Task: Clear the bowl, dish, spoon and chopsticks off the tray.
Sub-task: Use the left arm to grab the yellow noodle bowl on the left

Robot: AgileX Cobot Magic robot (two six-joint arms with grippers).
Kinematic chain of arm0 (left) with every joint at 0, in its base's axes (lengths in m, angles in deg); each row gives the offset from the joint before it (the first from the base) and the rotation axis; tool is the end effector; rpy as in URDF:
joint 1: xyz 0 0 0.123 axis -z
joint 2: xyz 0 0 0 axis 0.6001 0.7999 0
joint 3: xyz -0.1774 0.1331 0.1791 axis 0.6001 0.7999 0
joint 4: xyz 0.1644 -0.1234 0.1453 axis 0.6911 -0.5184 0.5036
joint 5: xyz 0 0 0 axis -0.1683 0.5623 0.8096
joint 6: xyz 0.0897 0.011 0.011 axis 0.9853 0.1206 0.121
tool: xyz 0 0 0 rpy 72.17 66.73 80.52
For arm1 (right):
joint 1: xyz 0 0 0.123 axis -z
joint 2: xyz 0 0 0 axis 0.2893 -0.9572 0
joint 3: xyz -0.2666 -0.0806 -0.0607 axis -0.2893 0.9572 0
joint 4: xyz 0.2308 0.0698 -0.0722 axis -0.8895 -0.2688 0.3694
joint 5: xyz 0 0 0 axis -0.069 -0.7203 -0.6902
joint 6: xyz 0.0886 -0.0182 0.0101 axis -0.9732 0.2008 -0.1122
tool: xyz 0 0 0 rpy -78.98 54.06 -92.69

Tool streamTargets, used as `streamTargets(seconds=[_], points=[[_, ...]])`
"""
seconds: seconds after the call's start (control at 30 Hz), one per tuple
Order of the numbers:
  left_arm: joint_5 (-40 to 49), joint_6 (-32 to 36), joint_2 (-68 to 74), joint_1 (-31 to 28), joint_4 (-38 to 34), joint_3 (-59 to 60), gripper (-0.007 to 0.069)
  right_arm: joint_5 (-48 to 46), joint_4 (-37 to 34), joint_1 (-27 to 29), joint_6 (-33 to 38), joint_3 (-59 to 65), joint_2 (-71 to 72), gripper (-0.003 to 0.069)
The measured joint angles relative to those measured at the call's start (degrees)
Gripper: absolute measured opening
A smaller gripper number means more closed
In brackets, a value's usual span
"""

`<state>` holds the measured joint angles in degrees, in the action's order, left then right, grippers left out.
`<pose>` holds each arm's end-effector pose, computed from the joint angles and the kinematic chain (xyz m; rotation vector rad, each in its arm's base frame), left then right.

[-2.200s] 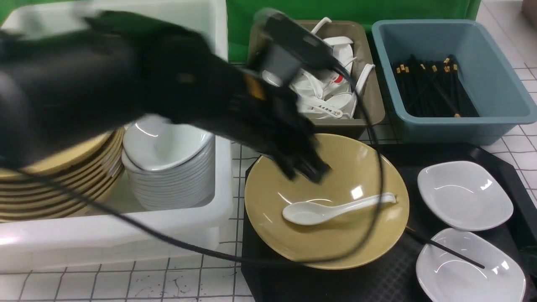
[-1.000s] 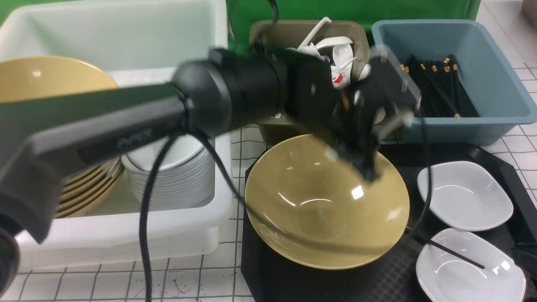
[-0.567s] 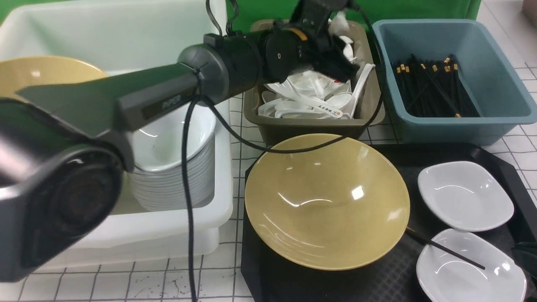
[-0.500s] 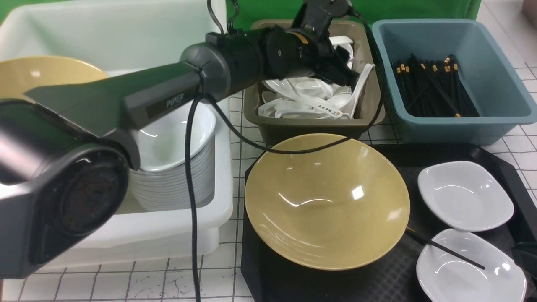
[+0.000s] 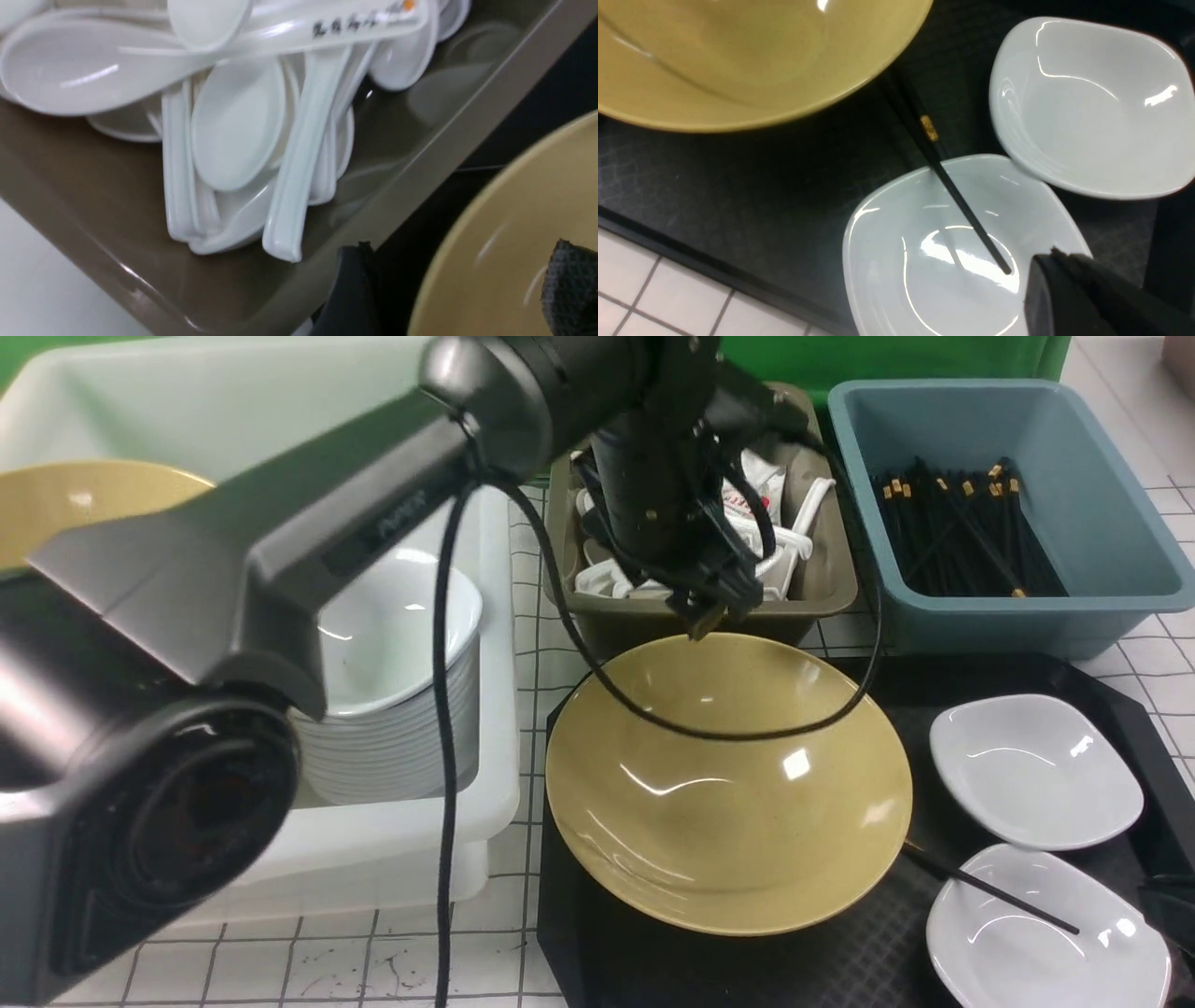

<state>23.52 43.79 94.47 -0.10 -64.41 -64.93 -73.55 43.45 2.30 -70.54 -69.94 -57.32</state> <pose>0.3870 -0.2796 0.2700 1.1542 2.5313 0.0154 0.1114 0.0330 0.2449 -0.4183 2.2845 0.1337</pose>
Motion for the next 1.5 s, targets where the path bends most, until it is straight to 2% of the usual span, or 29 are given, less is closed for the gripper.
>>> streamTargets(seconds=[0.77,1.13,1.23,1.33,1.37,1.4,1.5], points=[[0.0,-8.5,-1.3,0.2,-1.8,3.9,0.0461,0.1,-0.3,0.0,0.0,0.0,0.0,0.0048],[-0.1,-10.5,-1.3,0.2,-3.3,13.4,0.0459,0.1,-0.3,0.0,0.0,0.0,0.0,0.0048],[-0.2,-9.6,-0.9,0.1,-4.3,13.9,0.0436,0.2,-0.3,0.0,0.0,0.0,0.0,0.0048],[-0.3,-6.5,0.0,0.1,-5.2,14.0,0.0325,0.2,-0.3,0.0,-0.1,0.0,0.0,0.0048],[-0.3,-6.5,0.1,0.1,-5.2,14.1,0.0315,0.2,-0.3,0.0,-0.1,0.0,0.0,0.0048],[-0.6,-5.2,0.4,0.0,-6.1,14.1,0.0246,0.2,-0.3,0.0,-0.1,0.0,0.0,0.0048],[-0.6,-4.6,0.0,-0.3,-7.3,14.0,0.0213,0.2,-0.3,0.0,-0.1,0.0,0.0,0.0048]])
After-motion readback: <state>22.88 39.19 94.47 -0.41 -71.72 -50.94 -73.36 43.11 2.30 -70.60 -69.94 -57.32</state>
